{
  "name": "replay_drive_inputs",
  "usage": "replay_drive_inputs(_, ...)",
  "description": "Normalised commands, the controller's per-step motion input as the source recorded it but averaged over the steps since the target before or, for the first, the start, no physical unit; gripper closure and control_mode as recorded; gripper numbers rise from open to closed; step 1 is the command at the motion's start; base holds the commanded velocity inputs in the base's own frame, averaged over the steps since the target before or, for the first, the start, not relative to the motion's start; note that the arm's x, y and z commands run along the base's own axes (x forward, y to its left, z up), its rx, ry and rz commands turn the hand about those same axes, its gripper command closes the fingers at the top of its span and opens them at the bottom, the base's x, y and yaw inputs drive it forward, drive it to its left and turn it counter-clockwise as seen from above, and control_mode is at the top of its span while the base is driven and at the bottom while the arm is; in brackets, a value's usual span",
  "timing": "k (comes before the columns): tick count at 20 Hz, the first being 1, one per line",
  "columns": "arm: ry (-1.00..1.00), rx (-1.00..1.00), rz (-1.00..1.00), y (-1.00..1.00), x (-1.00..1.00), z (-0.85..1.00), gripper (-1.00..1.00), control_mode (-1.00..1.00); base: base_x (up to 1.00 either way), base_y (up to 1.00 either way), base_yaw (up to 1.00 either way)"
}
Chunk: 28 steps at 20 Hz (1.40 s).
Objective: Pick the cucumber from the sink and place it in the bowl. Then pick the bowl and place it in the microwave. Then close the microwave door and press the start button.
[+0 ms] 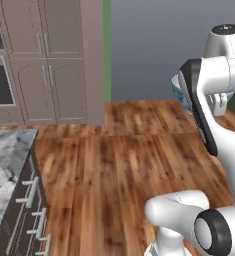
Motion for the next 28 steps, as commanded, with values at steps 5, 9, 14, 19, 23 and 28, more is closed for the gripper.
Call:
replay_drive_inputs(5, 0.00, 0.00, 0.00, 0.00, 0.00, 0.00, 1.00, 1.00, 1.00, -0.16, -0.22)
replay_drive_inputs(9, 0.00, 0.00, 0.00, 0.00, 0.00, 0.00, 1.00, 1.00, 1.00, -0.09, -0.21)
replay_drive_inputs(14, 0.00, 0.00, 0.00, 0.00, 0.00, 0.00, 1.00, 1.00, 1.00, -0.05, -0.21)
replay_drive_inputs(19, 0.00, 0.00, 0.00, 0.00, 0.00, 0.00, 1.00, 1.00, 1.00, -0.01, -0.23)
replay_drive_inputs(23, 0.00, 0.00, 0.00, 0.00, 0.00, 0.00, 1.00, 1.00, 1.00, 0.05, -0.20)
replay_drive_inputs(28, 0.00, 0.00, 0.00, 0.00, 0.00, 0.00, 1.00, 1.00, 1.00, 0.63, -0.08)
